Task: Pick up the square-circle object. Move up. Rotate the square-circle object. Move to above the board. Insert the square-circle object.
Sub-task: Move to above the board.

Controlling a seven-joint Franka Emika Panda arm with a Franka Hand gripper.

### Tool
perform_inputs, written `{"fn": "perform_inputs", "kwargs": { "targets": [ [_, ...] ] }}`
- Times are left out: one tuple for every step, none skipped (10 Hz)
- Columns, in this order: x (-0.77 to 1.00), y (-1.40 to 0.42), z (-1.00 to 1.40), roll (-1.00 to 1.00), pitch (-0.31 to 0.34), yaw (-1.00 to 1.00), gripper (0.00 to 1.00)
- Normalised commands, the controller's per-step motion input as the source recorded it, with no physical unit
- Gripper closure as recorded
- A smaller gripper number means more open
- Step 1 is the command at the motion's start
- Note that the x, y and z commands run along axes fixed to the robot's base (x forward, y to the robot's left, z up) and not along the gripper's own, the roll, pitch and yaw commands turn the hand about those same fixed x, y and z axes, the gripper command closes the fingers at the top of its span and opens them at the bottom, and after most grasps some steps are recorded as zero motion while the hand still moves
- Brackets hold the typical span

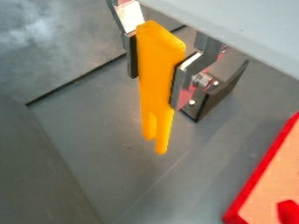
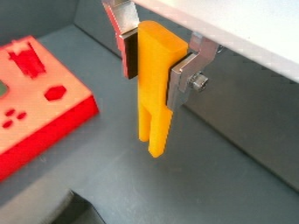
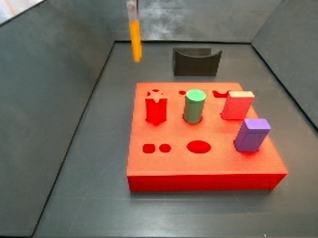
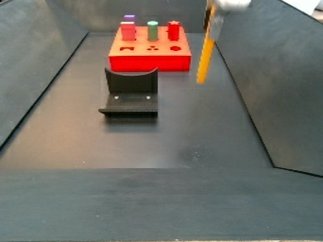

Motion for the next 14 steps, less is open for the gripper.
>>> {"fn": "perform_inputs", "kwargs": {
  "targets": [
    [-0.10, -0.23, 1.00, -0.10, 0.033, 0.03, 1.00],
    [-0.10, -0.21, 1.00, -0.10, 0.035, 0.02, 1.00],
    [-0.09, -0.20, 1.00, -0.09, 0.041, 0.01, 1.00],
    [-0.08, -0.19, 1.00, -0.09, 0.053, 0.01, 1.00],
    [-0.06, -0.16, 1.00, -0.08, 0.067, 0.01, 1.00],
    [-0.05, -0.14, 1.00, -0.08, 0.075, 0.01, 1.00],
    [-0.04, -0.13, 1.00, -0.08, 0.083, 0.01, 1.00],
    [-0.02, -0.09, 0.84, -0.08, 0.087, 0.01, 1.00],
    [0.00, -0.06, 0.67, -0.08, 0.089, 0.01, 1.00],
    [0.00, -0.04, 0.50, -0.08, 0.091, 0.02, 1.00],
    [0.01, -0.03, 0.28, -0.07, 0.091, 0.02, 1.00],
    [0.38, -1.00, 0.10, 0.03, 0.074, 1.00, 1.00],
    [0.39, -1.00, 0.06, 0.04, 0.072, 1.00, 1.00],
    [0.42, -1.00, 0.06, 0.05, 0.081, 1.00, 1.00]
  ]
}}
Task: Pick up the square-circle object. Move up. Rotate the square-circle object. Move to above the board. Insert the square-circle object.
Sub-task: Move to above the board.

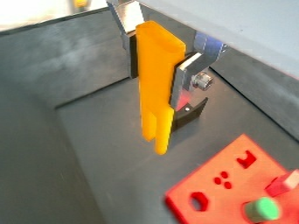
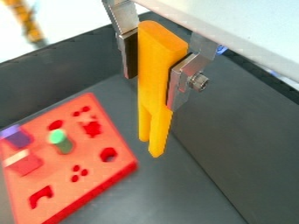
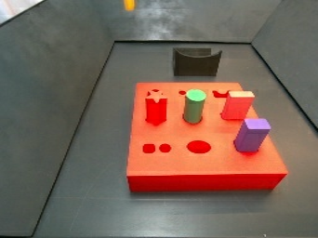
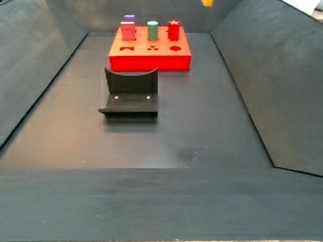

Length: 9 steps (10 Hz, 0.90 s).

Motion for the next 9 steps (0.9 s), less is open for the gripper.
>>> {"fn": "perform_inputs", "kwargs": {
  "targets": [
    [0.44, -1.00, 0.06, 0.04, 0.085, 1.00, 1.00],
    [0.43, -1.00, 0.06, 0.04, 0.089, 1.00, 1.00],
    [0.44, -1.00, 0.07, 0.04, 0.097, 1.00, 1.00],
    [0.46, -1.00, 0.07, 0.04, 0.105, 1.00, 1.00],
    [0.50, -1.00, 0.07, 0.04, 0.115, 1.00, 1.00],
    [0.43, -0.80, 0.06, 0.04, 0.124, 1.00, 1.00],
    [0.28, -0.46, 0.05, 0.05, 0.135, 1.00, 1.00],
    [0.18, -0.25, 0.03, 0.06, 0.144, 1.00, 1.00],
    [0.10, -0.13, 0.03, 0.06, 0.148, 1.00, 1.00]
  ]
}}
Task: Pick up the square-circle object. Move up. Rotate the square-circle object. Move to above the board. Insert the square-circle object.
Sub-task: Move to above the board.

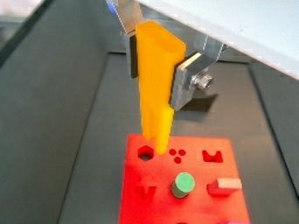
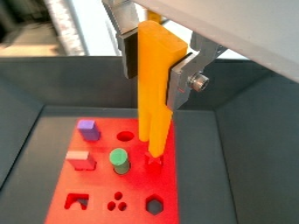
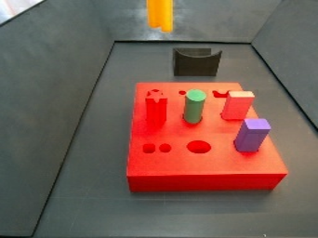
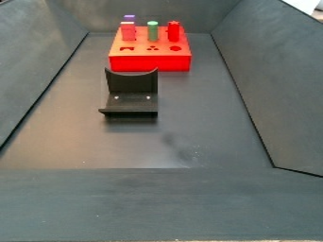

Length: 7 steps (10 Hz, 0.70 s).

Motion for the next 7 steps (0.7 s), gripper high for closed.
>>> {"fn": "perform_inputs", "kwargs": {
  "targets": [
    [0.08, -0.09, 0.02, 0.06, 0.156, 1.00, 1.00],
    [0.08, -0.07, 0.02, 0.07, 0.171, 1.00, 1.00],
    [0.09, -0.05, 0.02, 0.08, 0.191, 1.00, 1.00],
    [0.09, -0.05, 0.02, 0.09, 0.218, 1.00, 1.00],
    [0.09, -0.04, 0.01, 0.10, 0.245, 1.00, 1.00],
    [0.09, -0.04, 0.02, 0.12, 0.276, 1.00, 1.00],
    [0.09, -0.03, 0.02, 0.15, 0.301, 0.92, 1.00]
  ]
}}
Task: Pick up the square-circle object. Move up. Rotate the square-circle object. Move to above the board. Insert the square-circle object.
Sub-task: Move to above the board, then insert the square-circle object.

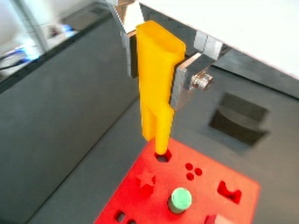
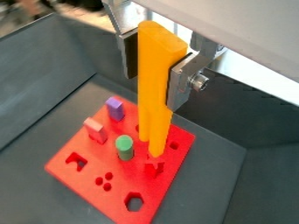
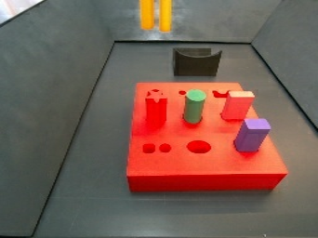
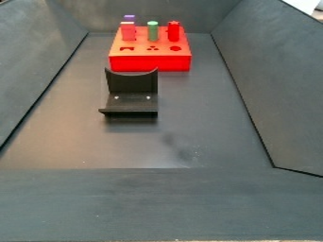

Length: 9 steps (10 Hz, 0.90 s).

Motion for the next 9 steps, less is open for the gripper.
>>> {"fn": "perform_inputs", "kwargs": {
  "targets": [
    [0.08, -0.03, 0.02, 0.14, 0.236, 0.57, 1.00],
    [0.08, -0.03, 0.02, 0.14, 0.199, 0.42, 1.00],
    [0.08, -0.03, 0.01, 0.13, 0.143, 0.21, 1.00],
    [0.00, -0.47, -0.41, 0.00, -0.099, 0.73, 1.00],
    [0.00, -0.46, -0.36, 0.01, -0.120, 0.74, 1.00],
    [0.00, -0.48, -0.34, 0.02, -0.130, 0.73, 1.00],
    [0.00, -0.52, -0.31, 0.02, -0.139, 0.69, 1.00],
    [0.00, -0.48, -0.50, 0.07, -0.161, 0.69, 1.00],
    [-0.06, -0.40, -0.55, 0.17, -0.180, 0.71, 1.00]
  ]
}}
